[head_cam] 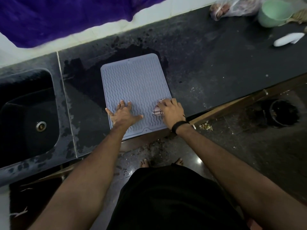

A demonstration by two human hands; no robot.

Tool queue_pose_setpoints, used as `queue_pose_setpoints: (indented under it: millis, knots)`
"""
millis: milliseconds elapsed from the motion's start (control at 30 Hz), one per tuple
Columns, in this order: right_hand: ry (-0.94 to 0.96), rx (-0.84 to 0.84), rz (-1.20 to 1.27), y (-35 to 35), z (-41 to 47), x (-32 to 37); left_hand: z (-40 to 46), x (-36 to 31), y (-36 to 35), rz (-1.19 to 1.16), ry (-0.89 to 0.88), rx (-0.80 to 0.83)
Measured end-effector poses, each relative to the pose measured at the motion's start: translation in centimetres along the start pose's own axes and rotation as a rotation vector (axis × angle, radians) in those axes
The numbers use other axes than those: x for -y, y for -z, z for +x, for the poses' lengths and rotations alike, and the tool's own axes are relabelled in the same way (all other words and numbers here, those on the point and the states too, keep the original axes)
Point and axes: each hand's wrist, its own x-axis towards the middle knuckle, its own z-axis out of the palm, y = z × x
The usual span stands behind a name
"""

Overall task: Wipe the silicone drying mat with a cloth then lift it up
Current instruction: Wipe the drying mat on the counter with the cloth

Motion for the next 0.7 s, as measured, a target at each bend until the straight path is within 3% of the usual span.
queue_pose_setpoints:
  millis: [400, 600, 700]
  knots:
    - [0.123, 0.088, -0.072, -2.9, -6.8, -2.3, 0.3, -0.5, -0.8, -0.038, 0.045, -0.027]
    - [0.177, -0.144, 0.075, 0.4, -2.6, -0.6, 0.5, -1.2, -0.8, -0.048, 0.103, -0.011]
    - [0.252, -0.004, 0.066, 0.5, -0.3, 1.9, 0.4, -1.6, -0.7, -0.049, 0.125, 0.001]
